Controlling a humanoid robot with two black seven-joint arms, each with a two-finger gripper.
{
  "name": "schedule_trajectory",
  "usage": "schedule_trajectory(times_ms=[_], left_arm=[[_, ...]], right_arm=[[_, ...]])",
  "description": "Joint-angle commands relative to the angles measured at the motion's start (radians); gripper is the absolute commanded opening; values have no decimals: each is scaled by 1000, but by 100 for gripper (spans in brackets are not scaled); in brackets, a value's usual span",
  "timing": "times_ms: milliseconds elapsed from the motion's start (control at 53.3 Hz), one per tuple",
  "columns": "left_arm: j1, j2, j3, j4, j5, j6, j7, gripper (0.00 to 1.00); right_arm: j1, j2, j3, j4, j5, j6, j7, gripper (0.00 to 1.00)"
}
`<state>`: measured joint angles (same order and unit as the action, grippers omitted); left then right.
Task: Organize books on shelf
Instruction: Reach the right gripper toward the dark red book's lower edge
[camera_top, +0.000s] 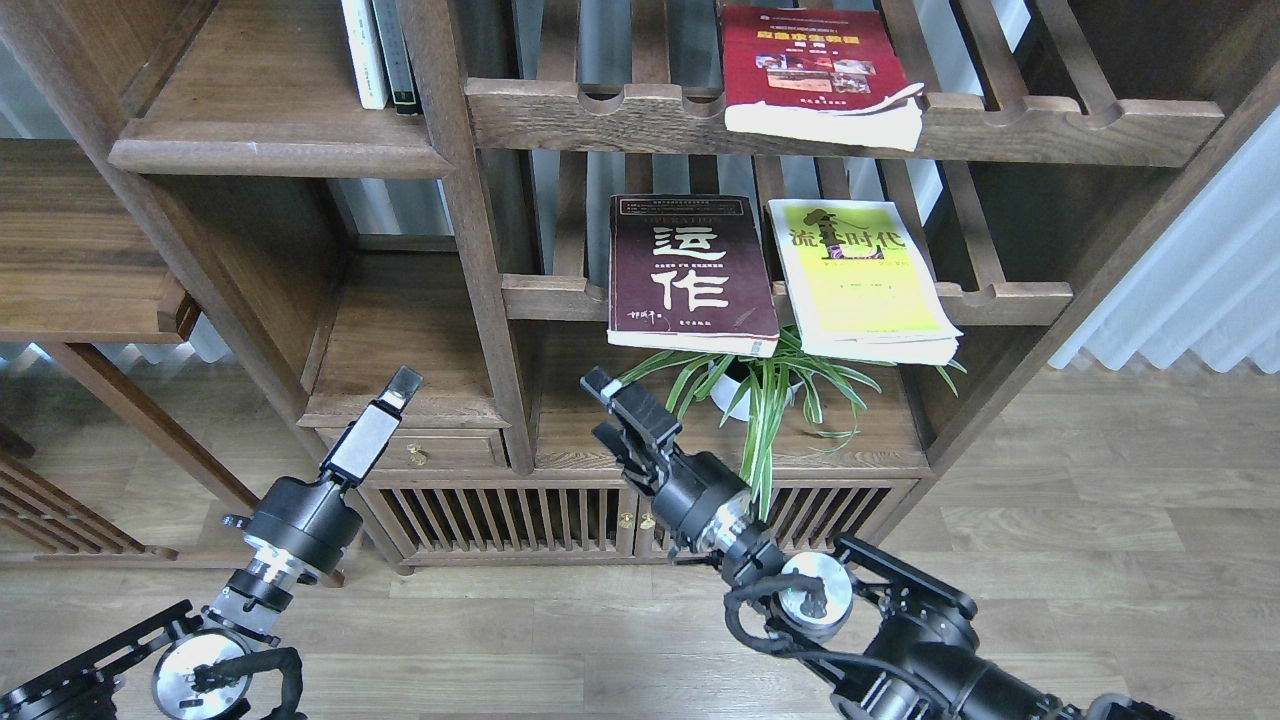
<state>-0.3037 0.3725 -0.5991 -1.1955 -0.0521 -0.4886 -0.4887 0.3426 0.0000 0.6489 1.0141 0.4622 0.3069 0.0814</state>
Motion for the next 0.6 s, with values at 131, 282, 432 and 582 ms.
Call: schedule_trajectory(times_ms=[131,282,432,582], left_arm=[[6,-1,15,2,-2,0,0,100],[6,-3,13,1,-2,0,0,100],[6,-6,13,2,0,0,0,100],[8,-21,12,4,1,0,0,100]], right_arm=[[3,0,1,0,30,-18,3,99],[7,0,3,1,47,-95,24,98],[52,0,3,8,119,-181,78,98],[84,0,5,14,156,-213,116,96]])
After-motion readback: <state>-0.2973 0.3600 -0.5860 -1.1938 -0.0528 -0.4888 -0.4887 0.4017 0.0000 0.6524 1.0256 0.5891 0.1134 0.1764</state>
